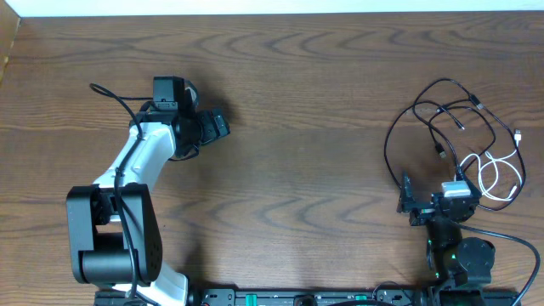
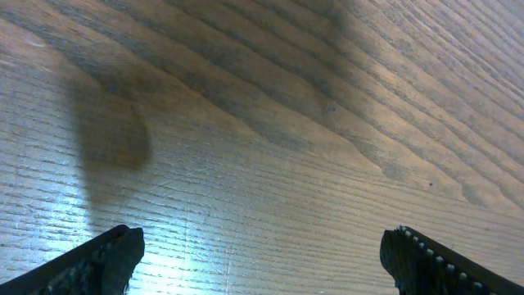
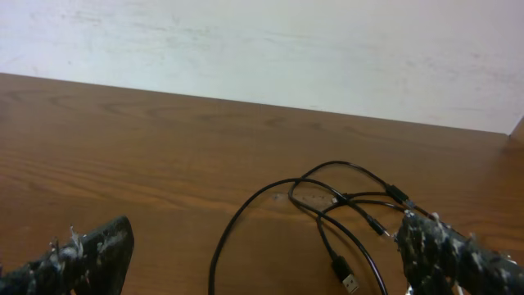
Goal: Untangle cables
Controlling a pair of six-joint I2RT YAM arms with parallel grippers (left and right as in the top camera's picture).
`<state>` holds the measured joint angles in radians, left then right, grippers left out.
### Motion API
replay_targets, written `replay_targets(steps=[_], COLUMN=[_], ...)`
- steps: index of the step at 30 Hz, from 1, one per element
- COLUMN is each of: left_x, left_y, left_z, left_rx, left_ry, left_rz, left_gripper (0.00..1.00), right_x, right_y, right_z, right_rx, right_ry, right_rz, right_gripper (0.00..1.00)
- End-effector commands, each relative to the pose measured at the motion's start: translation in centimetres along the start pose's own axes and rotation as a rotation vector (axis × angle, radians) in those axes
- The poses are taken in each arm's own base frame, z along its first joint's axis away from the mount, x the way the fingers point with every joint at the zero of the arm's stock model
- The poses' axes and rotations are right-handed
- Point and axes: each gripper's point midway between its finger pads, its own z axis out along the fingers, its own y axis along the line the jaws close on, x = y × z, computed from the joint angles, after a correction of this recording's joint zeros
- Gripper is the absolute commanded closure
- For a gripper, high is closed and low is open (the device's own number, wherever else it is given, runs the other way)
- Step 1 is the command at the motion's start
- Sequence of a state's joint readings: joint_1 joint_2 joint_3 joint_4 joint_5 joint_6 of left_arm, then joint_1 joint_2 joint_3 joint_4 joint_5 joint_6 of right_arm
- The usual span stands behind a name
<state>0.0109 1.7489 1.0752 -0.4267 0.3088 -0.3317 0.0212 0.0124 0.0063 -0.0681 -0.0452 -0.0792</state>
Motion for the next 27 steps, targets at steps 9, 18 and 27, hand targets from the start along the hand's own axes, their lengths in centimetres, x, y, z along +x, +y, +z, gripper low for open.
replay_targets(steps=[9, 18, 27], left_x=[-0.4, -3.5, -1.1], left_y=[-0.3, -5.7, -8.6], left_z=[-1.0, -15.3, -29.2], left_rx=[0.003, 0.159, 0.304], left_ry=[-0.026, -0.406, -0.756], left_rz=[0.024, 0.128, 0.225], left_gripper=[0.02, 0.02, 0.02], right_x=[0.0, 0.0, 0.0], right_y=[-0.1, -0.1, -0.1], right_z=[0.0, 0.0, 0.0], right_rx=[0.005, 0.005, 0.005], right_ry=[-0.001, -0.001, -0.001], right_rz=[-0.008, -0.008, -0.008], right_gripper=[0.01, 0.01, 0.01])
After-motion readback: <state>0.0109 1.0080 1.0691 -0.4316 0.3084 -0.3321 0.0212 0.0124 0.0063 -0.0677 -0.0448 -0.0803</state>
